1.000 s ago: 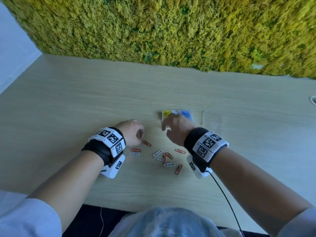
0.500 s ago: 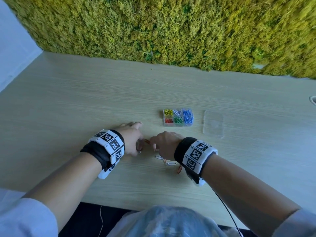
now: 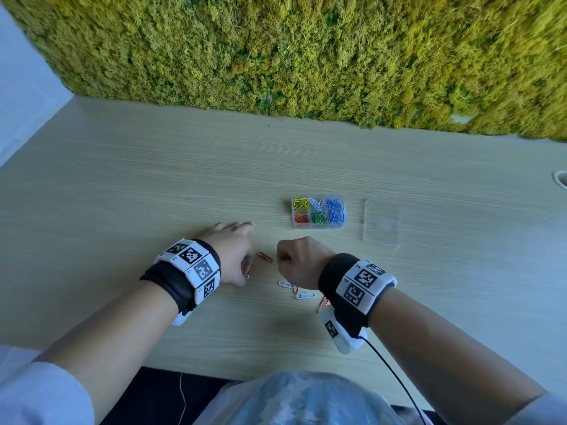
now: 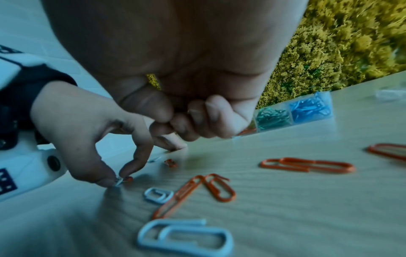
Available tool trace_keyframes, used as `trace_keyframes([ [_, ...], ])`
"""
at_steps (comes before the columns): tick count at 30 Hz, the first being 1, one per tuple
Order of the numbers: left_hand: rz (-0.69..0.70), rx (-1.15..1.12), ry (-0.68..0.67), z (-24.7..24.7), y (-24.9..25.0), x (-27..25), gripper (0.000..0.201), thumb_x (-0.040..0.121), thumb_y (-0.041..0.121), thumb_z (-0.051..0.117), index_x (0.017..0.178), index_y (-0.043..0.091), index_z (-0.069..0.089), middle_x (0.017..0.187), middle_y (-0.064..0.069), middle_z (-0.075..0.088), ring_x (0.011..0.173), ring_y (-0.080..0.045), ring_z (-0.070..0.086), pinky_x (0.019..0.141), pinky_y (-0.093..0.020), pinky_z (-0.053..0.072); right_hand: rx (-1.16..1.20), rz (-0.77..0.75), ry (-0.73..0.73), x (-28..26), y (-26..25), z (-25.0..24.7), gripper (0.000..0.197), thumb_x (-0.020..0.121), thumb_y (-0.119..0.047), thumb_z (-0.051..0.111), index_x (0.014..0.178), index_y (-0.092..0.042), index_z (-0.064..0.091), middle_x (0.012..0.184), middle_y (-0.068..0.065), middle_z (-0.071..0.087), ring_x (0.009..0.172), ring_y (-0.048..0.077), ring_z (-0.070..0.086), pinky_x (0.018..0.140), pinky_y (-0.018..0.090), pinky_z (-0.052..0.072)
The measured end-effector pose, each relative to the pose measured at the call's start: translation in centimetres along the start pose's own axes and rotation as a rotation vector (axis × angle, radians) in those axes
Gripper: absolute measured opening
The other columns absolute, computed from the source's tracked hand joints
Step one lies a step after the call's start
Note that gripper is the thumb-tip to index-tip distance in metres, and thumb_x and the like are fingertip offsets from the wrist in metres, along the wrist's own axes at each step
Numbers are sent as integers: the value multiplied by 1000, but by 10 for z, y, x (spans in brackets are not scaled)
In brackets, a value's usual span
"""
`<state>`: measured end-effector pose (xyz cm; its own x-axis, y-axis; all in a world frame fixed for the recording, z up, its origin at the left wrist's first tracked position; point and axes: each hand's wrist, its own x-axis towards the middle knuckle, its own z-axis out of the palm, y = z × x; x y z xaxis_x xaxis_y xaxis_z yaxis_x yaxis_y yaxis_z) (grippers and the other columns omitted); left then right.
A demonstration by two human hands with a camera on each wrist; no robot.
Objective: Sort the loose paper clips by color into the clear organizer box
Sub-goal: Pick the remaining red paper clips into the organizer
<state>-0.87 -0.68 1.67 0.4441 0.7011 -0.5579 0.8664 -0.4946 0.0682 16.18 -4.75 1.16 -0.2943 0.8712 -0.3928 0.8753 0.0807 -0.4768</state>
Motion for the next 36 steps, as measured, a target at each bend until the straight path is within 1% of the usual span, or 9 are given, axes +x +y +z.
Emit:
trace_keyframes([
  [6, 50, 16, 84, 5, -4, -2, 10, 69, 37, 71, 69, 28, 66, 158, 6, 17, 145, -18, 8, 117, -39, 4, -157, -12, -96, -4, 1, -2, 22, 86, -27, 56, 107, -25, 61, 93, -4, 55, 85, 17, 54, 68, 26, 43],
  [10, 69, -100, 179, 9, -8, -9, 14, 71, 33, 70, 62, 31, 60, 148, 10, 35, 138, -15, 26, 114, -36, 18, -263, -27, -126, -2, -2, 1, 23, 91, -26, 54, 111, -22, 64, 112, 1, 63, 99, 22, 61, 80, 32, 53],
  [14, 75, -660, 351, 9, -17, -19, 22, 71, 13, 75, 59, 26, 62, 99, 11, 68, 92, -5, 61, 85, -22, 45, -248, -16, -153, -1, -1, 2, 21, 89, -23, 50, 105, -20, 64, 107, 3, 65, 92, 22, 61, 73, 29, 52],
  [17, 52, -1141, 316, 8, -31, -20, 14, 67, 9, 77, 69, 14, 64, 65, 5, 68, 62, -6, 61, 64, -21, 52, -239, -19, -153, -3, 0, 1, 22, 88, -25, 51, 106, -20, 63, 108, 2, 63, 91, 21, 60, 69, 28, 48],
  [19, 34, -1405, 314, 11, -38, -18, 25, 60, 11, 74, 82, 9, 61, 60, 1, 63, 56, -10, 60, 56, -22, 54, -268, -26, -158, -4, -1, 0, 25, 89, -29, 52, 111, -19, 63, 110, 3, 63, 94, 22, 60, 69, 28, 47],
  [23, -112, -1765, 333, 13, -42, -13, 23, 86, -10, 38, 81, 7, 52, 61, -5, 47, 46, -12, 54, 42, -23, 49, -257, -20, -159, -5, -3, 0, 23, 88, -23, 50, 102, -15, 66, 102, 5, 66, 87, 22, 62, 69, 30, 52],
  [27, -183, -2067, 250, 14, -41, -13, 17, 63, 3, 32, 72, 12, 44, 53, 1, 43, 40, -12, 44, 37, -18, 38, -191, -35, -139, -6, 1, 1, 22, 85, -22, 49, 96, -12, 66, 96, 5, 66, 87, 22, 63, 73, 32, 54],
  [30, -232, -1913, 257, 15, -39, -7, 17, 75, 2, 33, 71, 13, 45, 59, -1, 36, 36, -9, 35, 35, -15, 27, 67, -20, -100, -7, 8, -4, 7, 83, -23, 58, 84, -17, 61, 82, -3, 63, 74, 13, 59, 67, 28, 52],
  [36, -208, -545, 340, 7, -38, 1, 12, 78, 25, 65, 90, 26, 62, 71, 9, 49, 60, -9, 48, 60, -22, 41, 1202, 50, -118, -18, 29, -19, 16, 71, 1, 52, 82, -11, 53, 67, 8, 60, 53, 17, 53, 47, 23, 44],
])
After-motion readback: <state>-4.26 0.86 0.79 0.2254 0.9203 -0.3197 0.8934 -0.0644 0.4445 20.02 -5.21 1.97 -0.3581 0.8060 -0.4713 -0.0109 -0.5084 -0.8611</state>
